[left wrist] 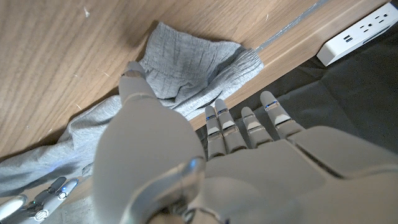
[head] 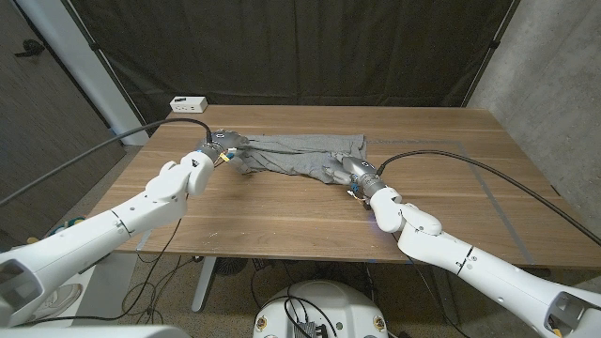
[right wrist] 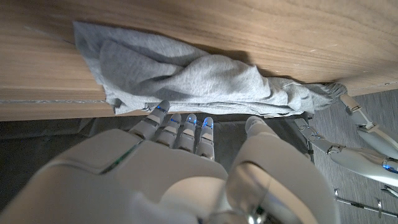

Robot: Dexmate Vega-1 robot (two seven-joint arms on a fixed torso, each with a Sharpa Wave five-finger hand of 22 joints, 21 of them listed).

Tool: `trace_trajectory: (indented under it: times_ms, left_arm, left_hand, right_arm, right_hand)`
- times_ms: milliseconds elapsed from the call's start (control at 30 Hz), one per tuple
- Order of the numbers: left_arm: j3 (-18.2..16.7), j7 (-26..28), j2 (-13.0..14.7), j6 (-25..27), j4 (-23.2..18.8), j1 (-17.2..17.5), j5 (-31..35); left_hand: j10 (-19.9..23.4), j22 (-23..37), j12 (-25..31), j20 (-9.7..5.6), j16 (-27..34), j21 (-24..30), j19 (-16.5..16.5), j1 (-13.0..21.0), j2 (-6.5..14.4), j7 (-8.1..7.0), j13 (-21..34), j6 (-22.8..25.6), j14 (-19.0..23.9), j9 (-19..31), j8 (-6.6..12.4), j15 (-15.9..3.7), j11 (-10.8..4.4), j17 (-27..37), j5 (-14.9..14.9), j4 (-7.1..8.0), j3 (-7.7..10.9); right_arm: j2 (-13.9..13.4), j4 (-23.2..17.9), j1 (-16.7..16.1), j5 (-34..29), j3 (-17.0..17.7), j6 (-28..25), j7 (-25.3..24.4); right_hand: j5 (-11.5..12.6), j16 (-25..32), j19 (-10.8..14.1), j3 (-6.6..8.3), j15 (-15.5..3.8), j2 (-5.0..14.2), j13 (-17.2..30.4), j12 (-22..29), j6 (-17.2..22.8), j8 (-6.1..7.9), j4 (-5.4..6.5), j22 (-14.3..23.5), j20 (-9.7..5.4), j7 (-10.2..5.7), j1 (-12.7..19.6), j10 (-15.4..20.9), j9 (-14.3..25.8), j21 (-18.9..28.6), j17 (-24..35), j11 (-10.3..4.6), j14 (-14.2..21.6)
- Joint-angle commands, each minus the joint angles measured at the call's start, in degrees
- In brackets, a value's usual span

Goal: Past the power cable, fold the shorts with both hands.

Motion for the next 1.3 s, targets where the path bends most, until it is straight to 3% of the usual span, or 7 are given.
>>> trace_trajectory:
  times_ms: [33,367,800,967,1033,1200,1300]
  left_arm:
    - [1.89,-2.22,-1.74,1.42,1.41,-1.3,5.53]
    - [2.57,-2.23,-3.3,0.77,3.6,-2.17,6.69]
    - [4.15,1.92,-5.91,-1.39,7.7,-3.02,7.35]
    - [5.03,2.7,-6.63,-2.13,9.02,-3.57,7.79]
    - [5.12,3.09,-6.72,-2.15,9.23,-3.63,7.92]
    - [5.47,4.01,-6.71,-1.95,9.53,-3.75,8.91]
    - [5.61,4.33,-6.65,-1.76,9.63,-3.73,9.39]
  left_hand:
    - [2.1,0.33,0.56,-0.52,0.7,0.17,1.1,1.62,0.6,-0.09,0.19,1.51,1.55,0.25,0.0,-2.33,-0.41,0.1,-0.76,0.09,-0.39]
    - [5.2,0.41,0.77,-1.45,0.84,0.49,1.94,3.39,1.81,-0.74,0.08,3.52,2.84,0.28,-0.08,-3.48,-0.93,-0.03,-1.67,0.32,-0.25]
    - [9.14,0.5,0.65,-3.53,1.26,1.1,3.44,4.75,3.47,-2.19,-0.09,7.59,5.51,0.2,0.09,-5.61,-2.42,-0.08,-3.38,0.98,-0.11]
    - [13.81,0.57,0.29,-4.37,1.11,1.82,4.64,9.18,6.61,-3.66,-0.24,12.46,7.64,0.08,0.19,-6.84,-3.32,-0.2,-5.49,0.26,2.09]
    - [16.02,0.6,0.14,-4.46,0.93,2.07,4.8,11.17,7.7,-5.0,-0.27,14.5,8.29,0.05,0.21,-7.16,-3.01,-0.24,-6.79,-0.12,3.1]
    - [20.66,0.66,-0.24,-4.75,0.61,2.78,5.4,14.51,9.2,-6.05,-0.25,19.32,9.74,0.02,0.32,-7.46,-3.1,-0.26,-10.19,-0.46,4.86]
    - [24.71,0.67,-0.87,-5.13,0.41,3.58,5.88,18.69,10.53,-6.27,-0.19,23.68,11.33,0.0,0.06,-7.95,-3.01,-0.26,-13.72,-0.97,7.17]
  right_arm:
    - [0.27,1.05,0.81,0.26,-0.99,-0.23,1.01]
    - [0.54,1.99,1.55,0.63,-1.75,-0.02,1.94]
    - [0.65,3.51,2.4,2.52,-1.57,2.47,2.64]
    - [0.77,3.7,2.72,2.75,-1.64,2.08,3.16]
    - [0.85,3.73,2.79,2.3,-1.93,1.78,3.01]
    - [0.69,3.98,3.05,2.46,-2.21,1.83,3.62]
    - [0.61,3.83,3.21,2.73,-2.21,1.72,4.15]
  right_hand:
    - [-0.09,0.53,0.16,0.4,-1.56,0.86,0.14,0.45,1.09,0.37,0.59,0.14,0.21,0.27,-0.42,0.72,0.11,0.08,0.35,0.02,0.7]
    - [-0.12,0.56,0.03,1.42,-1.9,1.66,0.15,0.52,2.67,0.63,1.2,0.15,-0.12,0.05,-0.69,1.45,0.12,0.12,0.37,-0.27,1.04]
    - [-0.17,0.41,-0.42,2.24,-1.85,1.51,0.15,0.42,3.88,0.74,1.3,0.15,-0.31,0.53,-0.62,1.64,0.12,0.03,0.25,-0.31,1.1]
    - [-0.21,0.35,-0.49,2.51,-1.74,1.37,0.16,0.34,4.34,0.76,1.37,0.15,-0.36,0.67,-0.68,1.62,0.12,0.05,0.22,-0.2,1.1]
    - [-0.24,0.32,-0.55,2.56,-1.73,1.28,0.16,0.32,4.48,0.75,1.43,0.15,-0.37,0.69,-0.76,1.62,0.13,0.04,0.22,-0.11,1.05]
    - [-0.31,0.36,-0.51,2.77,-1.81,1.13,0.16,0.46,5.24,0.87,1.57,0.15,-0.4,0.89,-0.94,2.16,0.14,0.1,0.21,-0.06,1.28]
    - [-0.4,0.52,-0.24,3.09,-2.05,1.03,0.17,0.72,7.05,1.32,1.68,0.15,-0.36,0.69,-1.08,3.13,0.15,0.24,0.17,0.17,1.94]
